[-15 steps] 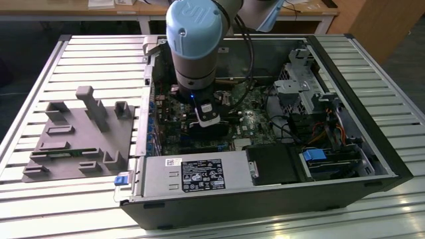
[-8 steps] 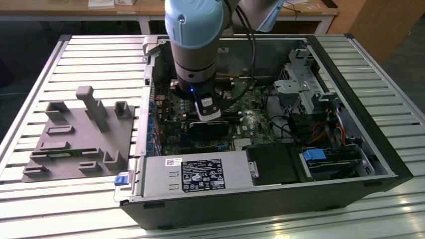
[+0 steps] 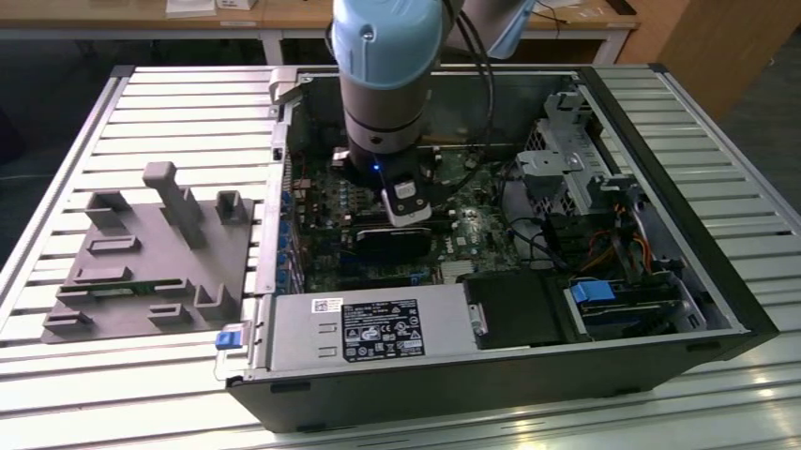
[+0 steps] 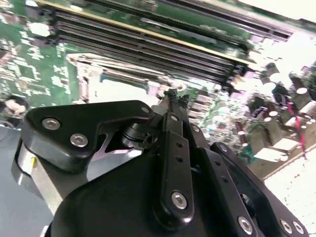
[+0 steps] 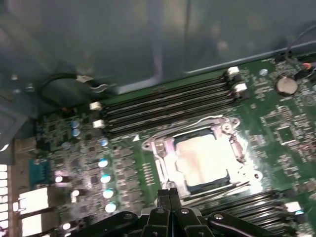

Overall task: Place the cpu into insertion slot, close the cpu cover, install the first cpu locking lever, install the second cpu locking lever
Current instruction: 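Install the second cpu locking lever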

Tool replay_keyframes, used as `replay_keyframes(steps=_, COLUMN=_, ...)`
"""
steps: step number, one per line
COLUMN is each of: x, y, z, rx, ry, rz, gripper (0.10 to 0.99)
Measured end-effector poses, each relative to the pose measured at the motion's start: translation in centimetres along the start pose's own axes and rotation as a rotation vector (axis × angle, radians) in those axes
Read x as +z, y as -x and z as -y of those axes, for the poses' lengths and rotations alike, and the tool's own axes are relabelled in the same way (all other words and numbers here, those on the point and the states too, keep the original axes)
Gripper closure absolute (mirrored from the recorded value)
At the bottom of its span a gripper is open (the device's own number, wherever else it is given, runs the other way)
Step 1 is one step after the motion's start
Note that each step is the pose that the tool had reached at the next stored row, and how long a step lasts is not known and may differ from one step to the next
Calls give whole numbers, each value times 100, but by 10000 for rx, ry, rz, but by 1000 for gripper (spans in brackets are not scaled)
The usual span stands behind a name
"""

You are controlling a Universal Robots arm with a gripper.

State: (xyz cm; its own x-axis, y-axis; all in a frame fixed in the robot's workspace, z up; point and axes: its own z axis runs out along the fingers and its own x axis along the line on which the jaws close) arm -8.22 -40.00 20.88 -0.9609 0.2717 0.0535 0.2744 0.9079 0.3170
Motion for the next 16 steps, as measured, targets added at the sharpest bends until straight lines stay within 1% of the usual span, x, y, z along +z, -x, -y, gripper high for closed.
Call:
replay_keyframes(steps=9, x=10, y=265, z=-76, rx=26, ry=-23, rz=-74, gripper=980)
replay_keyframes(steps=12, x=13, y=331, z=-95, rx=32, ry=-31, rz=-95, gripper=980)
replay_keyframes(steps=13, x=15, y=340, z=-100, rx=32, ry=-48, rz=-90, gripper=980)
replay_keyframes(steps=14, x=17, y=342, z=-109, rx=32, ry=-88, rz=-80, gripper=980)
replay_keyframes(steps=15, x=20, y=342, z=-121, rx=31, ry=-155, rz=-60, gripper=980)
replay_keyframes(steps=16, x=26, y=340, z=-136, rx=26, ry=-244, rz=-35, gripper=980)
